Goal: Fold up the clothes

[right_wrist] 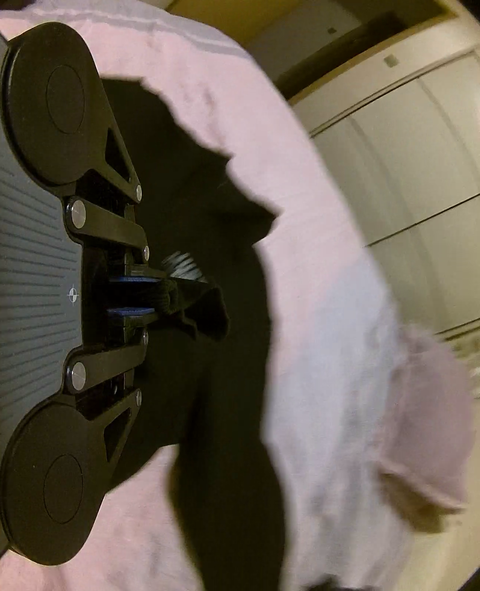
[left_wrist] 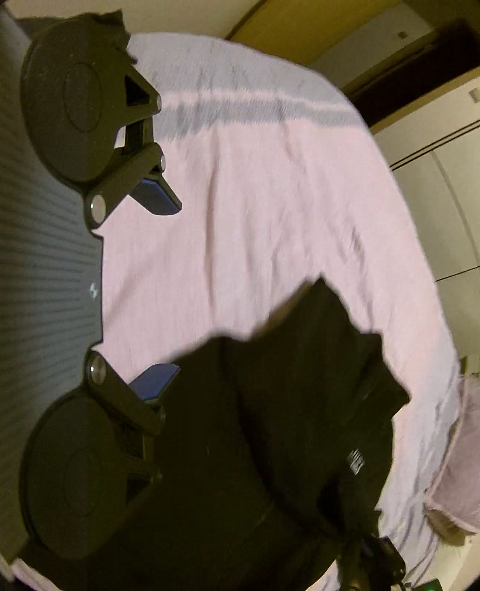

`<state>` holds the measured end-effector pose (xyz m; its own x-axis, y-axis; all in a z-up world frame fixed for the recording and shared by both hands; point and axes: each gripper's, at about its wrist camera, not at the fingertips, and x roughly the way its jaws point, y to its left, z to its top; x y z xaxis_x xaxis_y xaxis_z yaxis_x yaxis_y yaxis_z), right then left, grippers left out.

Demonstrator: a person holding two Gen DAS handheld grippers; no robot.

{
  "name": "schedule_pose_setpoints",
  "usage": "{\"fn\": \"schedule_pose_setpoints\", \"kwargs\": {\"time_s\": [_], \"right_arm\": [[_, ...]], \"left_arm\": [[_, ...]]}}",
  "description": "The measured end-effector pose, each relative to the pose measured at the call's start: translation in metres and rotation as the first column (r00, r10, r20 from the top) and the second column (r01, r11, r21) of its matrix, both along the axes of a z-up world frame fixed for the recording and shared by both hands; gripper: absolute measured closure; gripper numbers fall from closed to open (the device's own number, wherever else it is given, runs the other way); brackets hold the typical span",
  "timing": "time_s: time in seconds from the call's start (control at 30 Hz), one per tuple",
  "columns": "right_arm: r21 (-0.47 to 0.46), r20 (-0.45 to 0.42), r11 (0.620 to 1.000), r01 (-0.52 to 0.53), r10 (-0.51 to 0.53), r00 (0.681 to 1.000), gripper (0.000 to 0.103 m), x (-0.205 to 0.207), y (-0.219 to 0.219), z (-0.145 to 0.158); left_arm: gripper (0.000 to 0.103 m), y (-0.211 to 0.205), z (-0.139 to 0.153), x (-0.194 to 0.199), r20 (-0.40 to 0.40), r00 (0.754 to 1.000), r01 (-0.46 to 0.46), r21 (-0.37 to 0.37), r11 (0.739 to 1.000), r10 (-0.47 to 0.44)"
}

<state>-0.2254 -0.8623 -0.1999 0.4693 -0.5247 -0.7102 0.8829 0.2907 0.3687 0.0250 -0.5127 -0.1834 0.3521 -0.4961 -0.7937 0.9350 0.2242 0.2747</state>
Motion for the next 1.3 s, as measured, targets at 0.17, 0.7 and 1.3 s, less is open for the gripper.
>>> {"fn": "schedule_pose_setpoints", "kwargs": {"time_s": [0.17,0.7,1.3], "right_arm": [[0.070,0.038,0.991,-0.115,0.113,0.993,0.091,-0.012,-0.025,-0.030],[0.185,0.062,0.982,-0.033,0.022,0.998,0.091,-0.070,-0.009,-0.036],[0.190,0.013,0.979,-0.080,0.079,0.997,0.091,-0.043,0.000,-0.033]], "left_arm": [[0.018,-0.043,-0.019,-0.047,0.038,0.998,0.056,0.076,0.995,-0.059],[0.028,-0.139,-0.089,0.042,-0.253,0.964,-0.083,0.030,0.996,0.088],[0.097,-0.146,-0.124,0.126,-0.475,0.864,-0.146,0.087,0.985,0.170]]}}
